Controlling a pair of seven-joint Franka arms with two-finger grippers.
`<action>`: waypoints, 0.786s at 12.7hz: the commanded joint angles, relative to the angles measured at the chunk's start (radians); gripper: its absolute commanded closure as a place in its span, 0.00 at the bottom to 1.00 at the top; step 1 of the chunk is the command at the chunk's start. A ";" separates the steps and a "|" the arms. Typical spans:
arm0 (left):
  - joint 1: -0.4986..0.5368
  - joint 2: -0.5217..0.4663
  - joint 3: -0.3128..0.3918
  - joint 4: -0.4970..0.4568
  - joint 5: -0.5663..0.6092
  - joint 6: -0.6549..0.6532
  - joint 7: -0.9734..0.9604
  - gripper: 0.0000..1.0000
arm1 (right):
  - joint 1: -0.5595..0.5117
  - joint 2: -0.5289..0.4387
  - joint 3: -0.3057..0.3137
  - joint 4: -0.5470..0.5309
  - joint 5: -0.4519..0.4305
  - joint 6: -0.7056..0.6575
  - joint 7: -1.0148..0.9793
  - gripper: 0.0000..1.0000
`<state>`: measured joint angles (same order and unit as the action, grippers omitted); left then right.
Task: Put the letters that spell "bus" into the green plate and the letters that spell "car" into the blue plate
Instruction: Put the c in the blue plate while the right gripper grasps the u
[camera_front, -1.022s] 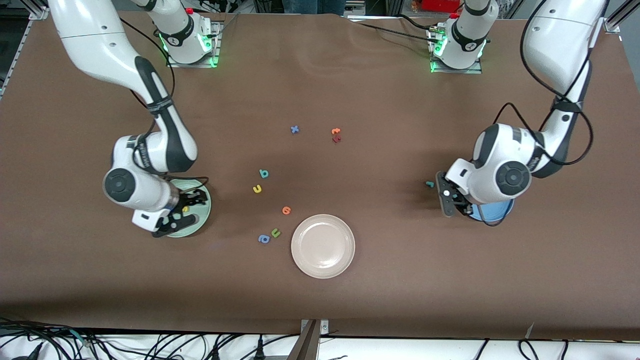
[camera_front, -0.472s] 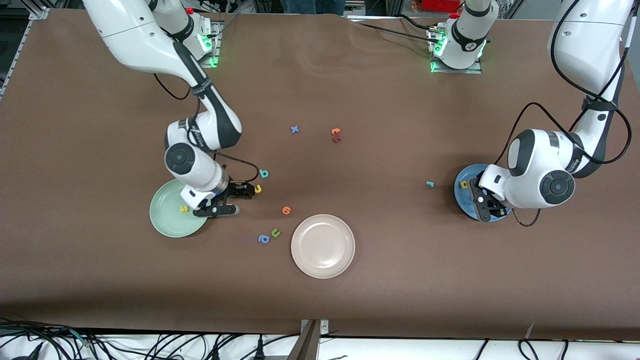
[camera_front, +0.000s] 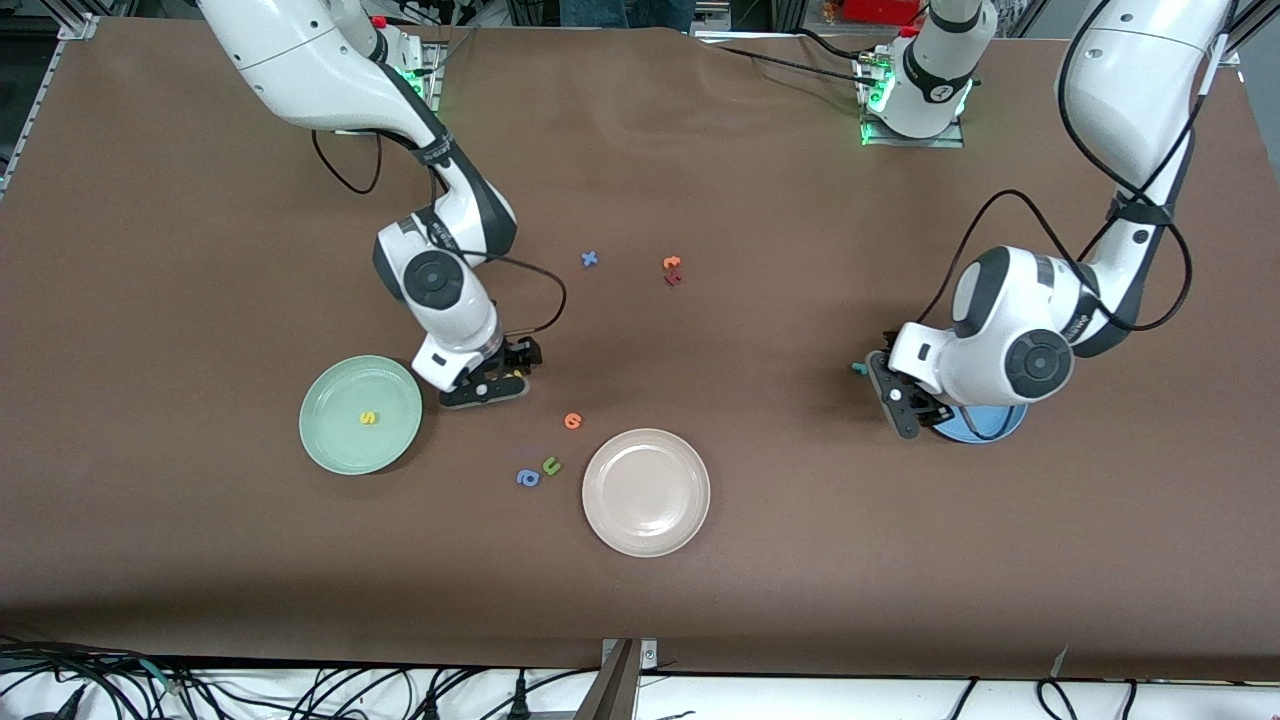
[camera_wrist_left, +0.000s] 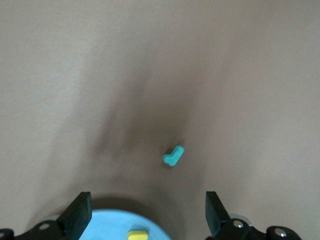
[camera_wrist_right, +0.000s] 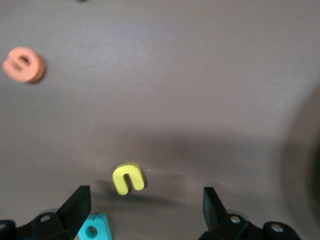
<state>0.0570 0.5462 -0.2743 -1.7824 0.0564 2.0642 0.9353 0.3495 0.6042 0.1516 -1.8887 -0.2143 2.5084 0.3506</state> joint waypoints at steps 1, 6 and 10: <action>-0.031 -0.008 0.000 -0.060 -0.012 0.054 -0.009 0.00 | -0.003 -0.035 0.002 -0.036 -0.040 0.010 -0.164 0.01; -0.040 -0.020 -0.003 -0.236 0.065 0.307 -0.013 0.00 | -0.003 -0.029 0.000 -0.058 -0.057 0.076 -0.202 0.24; -0.042 -0.031 -0.005 -0.249 0.166 0.315 -0.013 0.00 | -0.004 -0.026 0.000 -0.084 -0.057 0.112 -0.202 0.38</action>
<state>0.0151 0.5446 -0.2761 -2.0059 0.1766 2.3693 0.9282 0.3496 0.6040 0.1520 -1.9352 -0.2542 2.5961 0.1537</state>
